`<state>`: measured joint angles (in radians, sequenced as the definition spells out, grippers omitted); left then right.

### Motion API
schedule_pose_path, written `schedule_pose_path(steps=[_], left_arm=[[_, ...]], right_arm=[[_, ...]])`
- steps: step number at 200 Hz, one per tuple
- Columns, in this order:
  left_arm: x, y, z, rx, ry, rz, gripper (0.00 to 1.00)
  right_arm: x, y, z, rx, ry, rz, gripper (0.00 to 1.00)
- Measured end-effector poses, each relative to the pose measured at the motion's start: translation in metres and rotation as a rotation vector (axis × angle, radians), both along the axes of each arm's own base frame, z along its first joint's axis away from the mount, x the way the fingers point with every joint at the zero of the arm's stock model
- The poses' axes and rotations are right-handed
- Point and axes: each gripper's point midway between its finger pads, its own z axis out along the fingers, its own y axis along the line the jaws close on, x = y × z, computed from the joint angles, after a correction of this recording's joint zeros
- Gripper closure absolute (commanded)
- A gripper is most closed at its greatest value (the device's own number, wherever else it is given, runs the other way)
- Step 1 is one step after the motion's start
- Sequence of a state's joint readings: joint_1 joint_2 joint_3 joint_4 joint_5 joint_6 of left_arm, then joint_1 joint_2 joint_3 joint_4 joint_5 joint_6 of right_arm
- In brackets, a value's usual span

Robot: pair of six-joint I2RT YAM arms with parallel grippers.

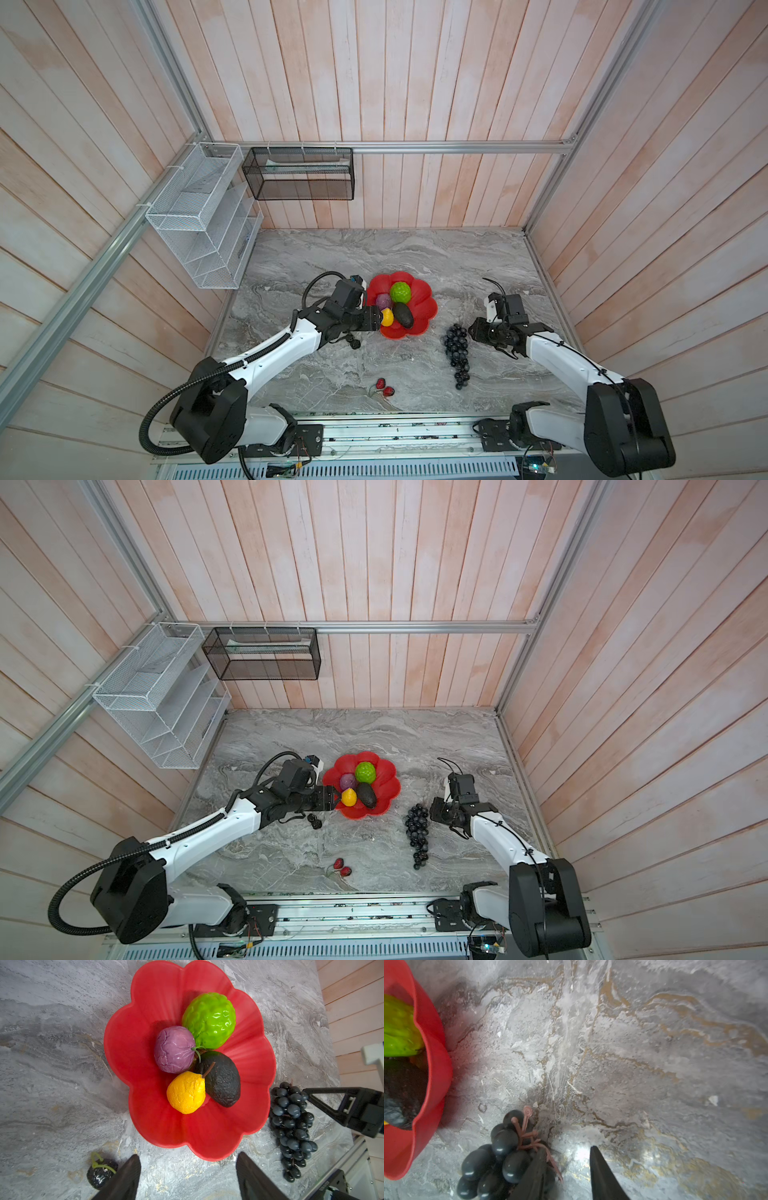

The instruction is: Place and organize the fake fruits in the fruit bowl

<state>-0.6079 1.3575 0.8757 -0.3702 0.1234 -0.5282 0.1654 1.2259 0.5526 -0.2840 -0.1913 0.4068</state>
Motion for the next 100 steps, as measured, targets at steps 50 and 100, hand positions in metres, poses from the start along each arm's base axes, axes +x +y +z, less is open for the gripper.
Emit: schedule_pose_path(steps=[50, 100], left_arm=[[0.000, 0.000, -0.002, 0.003, 0.005, 0.000, 0.25], [-0.001, 0.001, -0.004, 0.006, 0.018, 0.005, 0.25]], right_arm=[[0.003, 0.015, -0.007, 0.036, -0.004, 0.043, 0.53], [0.013, 0.022, -0.021, 0.046, 0.006, 0.081, 0.67]])
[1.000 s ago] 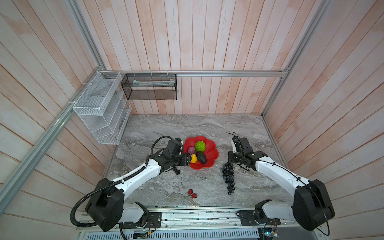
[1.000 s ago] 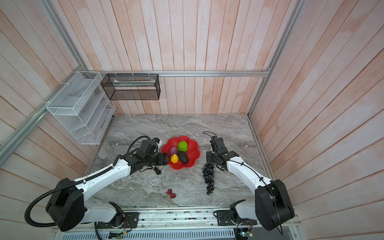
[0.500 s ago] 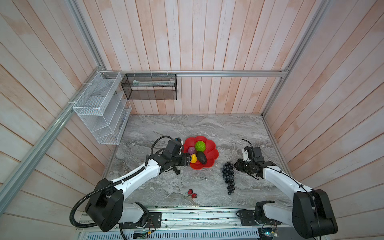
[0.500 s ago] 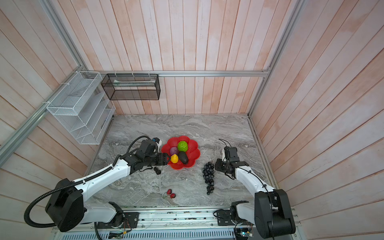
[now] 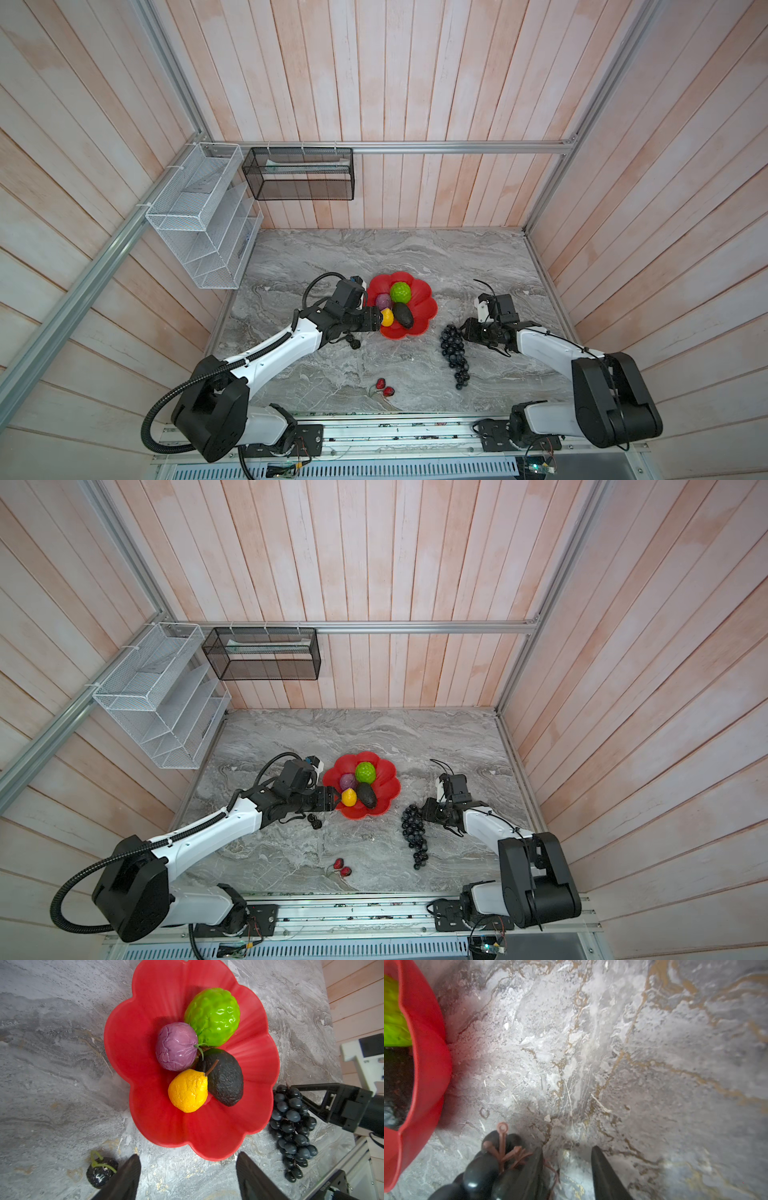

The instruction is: Place and organize the fake fruits in the fruit bowl

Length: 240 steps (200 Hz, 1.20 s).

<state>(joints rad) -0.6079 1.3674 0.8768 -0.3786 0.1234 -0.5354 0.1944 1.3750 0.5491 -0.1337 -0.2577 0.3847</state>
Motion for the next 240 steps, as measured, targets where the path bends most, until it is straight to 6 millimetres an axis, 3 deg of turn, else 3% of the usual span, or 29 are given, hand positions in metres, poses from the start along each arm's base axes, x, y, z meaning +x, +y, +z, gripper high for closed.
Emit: schedule_pose_path(steps=[34, 107, 131, 195, 224, 240], left_arm=[[-0.001, 0.000, -0.001, 0.002, 0.003, 0.000, 0.25], [0.002, -0.001, 0.001, 0.008, 0.012, 0.000, 0.25], [0.002, -0.001, 0.000, 0.010, 0.015, 0.000, 0.25], [0.002, -0.001, 0.000, 0.010, 0.015, 0.000, 0.25], [0.002, -0.002, 0.000, 0.010, 0.014, 0.000, 0.25], [0.002, -0.002, 0.001, 0.009, 0.014, 0.000, 0.25]], right_arm=[[0.007, 0.007, -0.003, 0.019, -0.010, 0.031, 0.80], [0.011, 0.021, -0.003, 0.021, -0.019, 0.077, 0.98], [0.013, 0.021, 0.008, 0.025, -0.063, 0.075, 0.99], [0.022, 0.013, 0.065, -0.018, -0.262, 0.032, 1.00], [0.022, 0.007, 0.073, -0.039, -0.284, 0.001, 1.00], [0.019, 0.002, 0.069, -0.052, -0.260, -0.026, 0.92]])
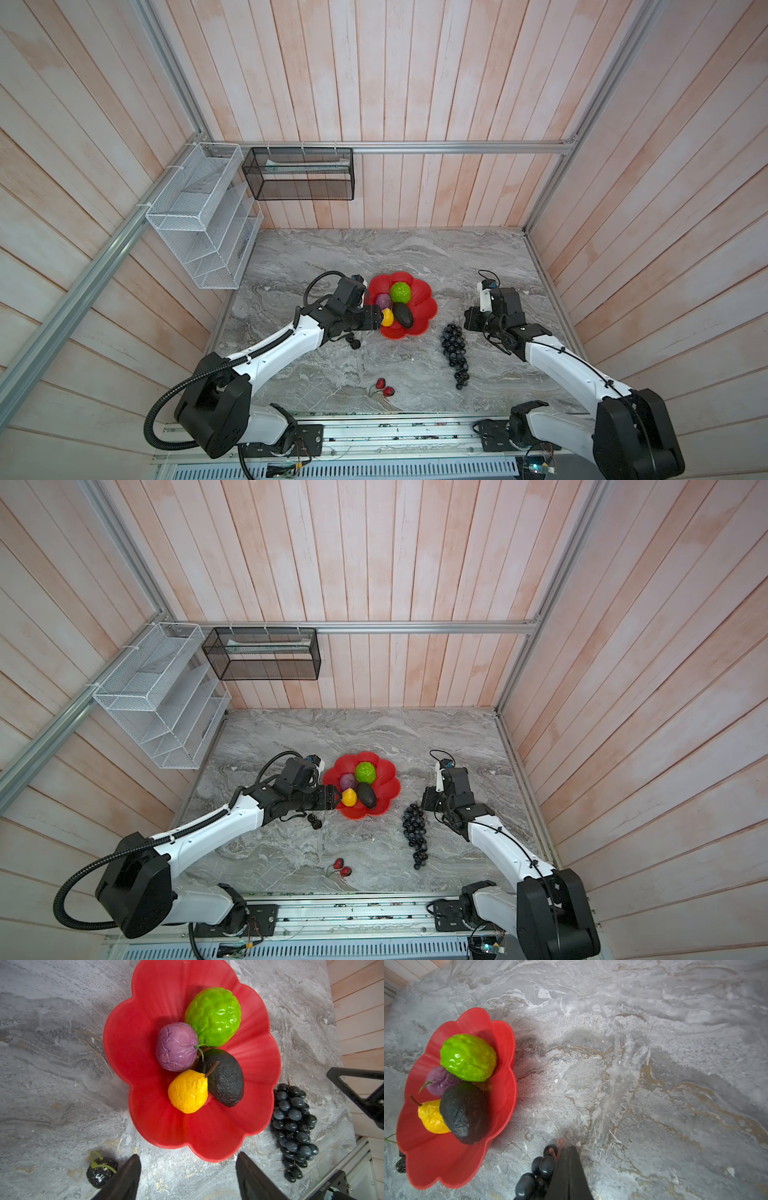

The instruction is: Place and organize the fake fruits in the fruit bowl

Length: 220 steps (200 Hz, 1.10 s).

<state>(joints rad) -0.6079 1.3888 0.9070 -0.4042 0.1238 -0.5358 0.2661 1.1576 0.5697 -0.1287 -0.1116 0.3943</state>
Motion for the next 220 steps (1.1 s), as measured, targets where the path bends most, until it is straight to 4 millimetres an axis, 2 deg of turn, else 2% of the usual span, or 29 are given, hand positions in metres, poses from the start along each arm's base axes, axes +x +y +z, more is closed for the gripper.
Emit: schedule_pose_path(steps=[22, 52, 66, 84, 128, 153, 176, 220], left_arm=[[0.000, 0.000, 0.000, 0.000, -0.001, 0.000, 0.25], [0.000, 0.000, 0.000, 0.000, 0.000, 0.000, 0.25], [0.000, 0.000, 0.000, 0.000, 0.000, 0.000, 0.25], [0.000, 0.000, 0.000, 0.000, 0.000, 0.000, 0.25], [0.000, 0.000, 0.000, -0.001, 0.000, 0.000, 0.25], [0.000, 0.000, 0.000, 0.000, -0.001, 0.000, 0.25], [0.000, 0.000, 0.000, 0.000, 0.000, 0.000, 0.25], [0.000, 0.000, 0.000, 0.000, 0.000, 0.000, 0.25]], right_arm=[[-0.006, -0.005, -0.014, -0.014, 0.064, -0.030, 0.76], [-0.017, -0.008, -0.038, -0.035, 0.162, -0.036, 0.69], [-0.022, -0.008, -0.043, -0.038, 0.183, -0.039, 0.62], [-0.027, -0.008, -0.048, -0.038, 0.201, -0.042, 0.57], [-0.029, -0.008, -0.056, -0.045, 0.222, -0.038, 0.62], [-0.029, -0.007, -0.064, -0.052, 0.243, -0.035, 0.69], [-0.030, -0.005, -0.072, -0.064, 0.264, -0.023, 0.70], [-0.016, 0.002, -0.072, -0.066, 0.242, -0.003, 0.72]])
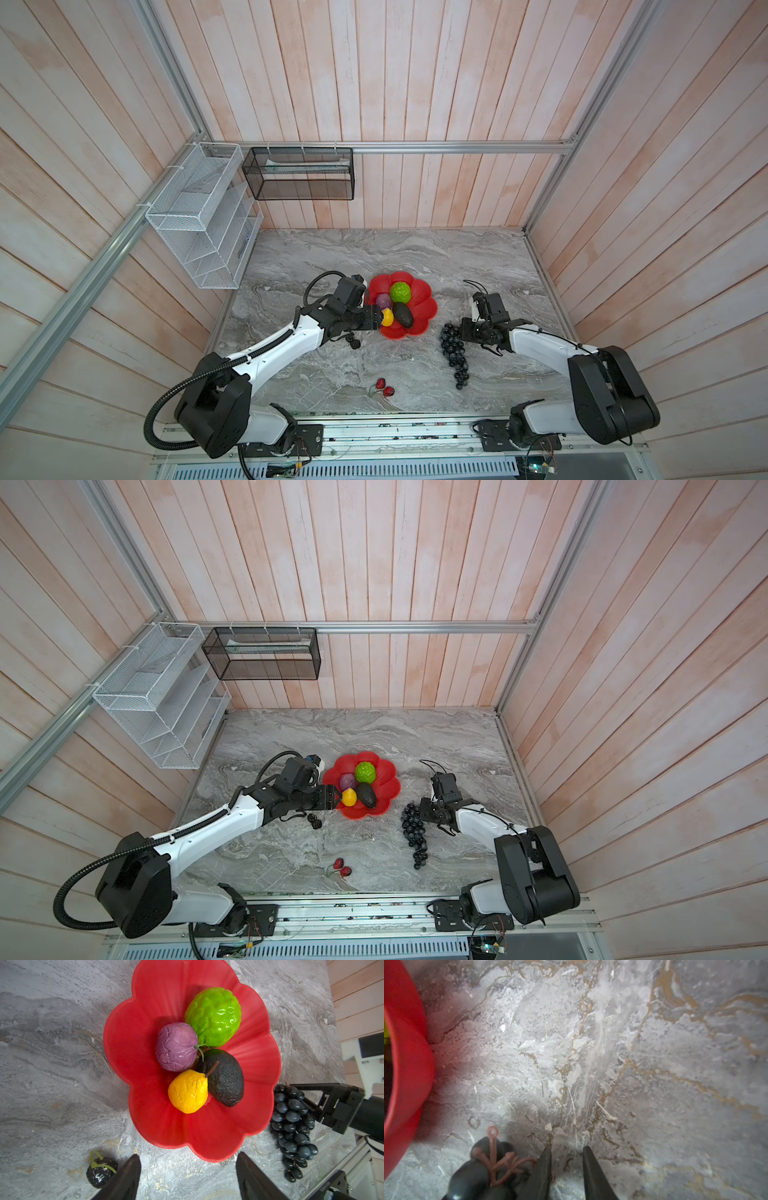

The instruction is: Place and organize the fake fruits in the fruit bowl

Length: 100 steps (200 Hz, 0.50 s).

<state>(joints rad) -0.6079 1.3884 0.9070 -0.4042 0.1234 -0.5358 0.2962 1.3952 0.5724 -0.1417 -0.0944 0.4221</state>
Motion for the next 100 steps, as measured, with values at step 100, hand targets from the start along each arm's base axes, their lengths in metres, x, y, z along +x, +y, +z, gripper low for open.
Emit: schedule_pose_path(steps=[100], left_arm=[[0.000, 0.000, 0.000, 0.000, 0.000, 0.000, 0.25]], right_arm=[[-0.012, 0.007, 0.020, 0.000, -0.031, 0.023, 0.45]])
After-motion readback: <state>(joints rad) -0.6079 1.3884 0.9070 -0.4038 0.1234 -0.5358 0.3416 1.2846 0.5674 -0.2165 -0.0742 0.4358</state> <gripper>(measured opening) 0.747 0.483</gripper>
